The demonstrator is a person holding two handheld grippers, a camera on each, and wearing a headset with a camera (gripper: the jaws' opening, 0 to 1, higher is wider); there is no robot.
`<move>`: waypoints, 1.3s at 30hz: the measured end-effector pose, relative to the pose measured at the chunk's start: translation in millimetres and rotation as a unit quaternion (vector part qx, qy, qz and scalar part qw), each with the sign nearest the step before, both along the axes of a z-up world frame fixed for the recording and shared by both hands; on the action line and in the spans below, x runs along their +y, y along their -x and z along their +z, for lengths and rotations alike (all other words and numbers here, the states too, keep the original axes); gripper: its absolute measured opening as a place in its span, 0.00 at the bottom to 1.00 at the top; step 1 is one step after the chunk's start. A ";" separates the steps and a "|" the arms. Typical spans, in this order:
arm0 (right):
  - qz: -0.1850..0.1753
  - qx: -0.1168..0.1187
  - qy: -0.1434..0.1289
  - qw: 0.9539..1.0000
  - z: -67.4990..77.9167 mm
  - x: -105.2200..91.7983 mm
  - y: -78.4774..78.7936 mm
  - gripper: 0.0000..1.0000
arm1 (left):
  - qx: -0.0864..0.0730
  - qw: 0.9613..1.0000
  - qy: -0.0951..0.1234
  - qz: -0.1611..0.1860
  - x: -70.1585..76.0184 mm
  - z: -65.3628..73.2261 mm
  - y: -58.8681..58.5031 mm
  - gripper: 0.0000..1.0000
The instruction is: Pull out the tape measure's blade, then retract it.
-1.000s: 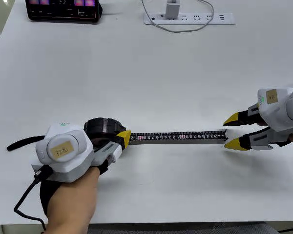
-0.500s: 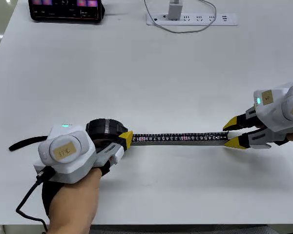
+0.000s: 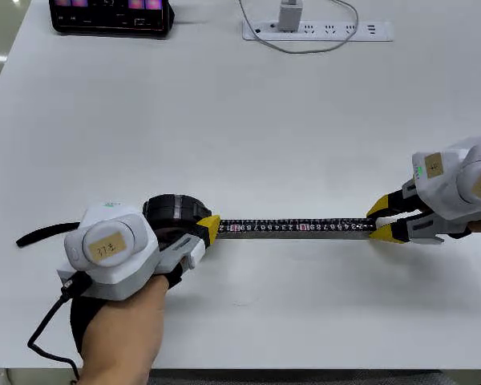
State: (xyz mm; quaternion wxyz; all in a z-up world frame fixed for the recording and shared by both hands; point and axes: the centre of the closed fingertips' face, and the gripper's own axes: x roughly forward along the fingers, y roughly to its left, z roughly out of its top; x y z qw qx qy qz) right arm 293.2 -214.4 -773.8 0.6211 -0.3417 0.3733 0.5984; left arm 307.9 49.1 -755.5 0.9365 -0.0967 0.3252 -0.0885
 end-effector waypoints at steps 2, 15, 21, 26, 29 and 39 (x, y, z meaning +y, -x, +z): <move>-0.001 -0.001 0.001 1.000 -0.1 -0.2 -0.3 0.11 | 0.000 1.000 0.000 0.000 0.0 0.1 -0.1 0.62; -0.003 0.001 0.003 1.000 -1.1 -0.3 -0.8 0.12 | -0.005 1.000 0.012 0.006 0.6 2.5 0.1 0.61; -0.004 0.003 0.003 1.000 -1.2 -0.3 -0.6 0.11 | -0.007 1.000 0.010 0.006 1.2 4.2 0.7 0.61; -0.005 0.004 0.003 1.000 -1.4 -0.4 -0.5 0.11 | -0.007 1.000 0.008 0.006 1.6 5.8 1.7 0.60; -0.004 0.003 0.004 1.000 -1.4 -0.4 -0.5 0.11 | -0.006 1.000 0.006 0.004 1.4 5.6 1.5 0.60; -0.004 0.001 0.007 1.000 -1.7 -0.8 -0.8 0.10 | 0.001 1.000 -0.004 -0.002 1.3 4.7 1.9 0.58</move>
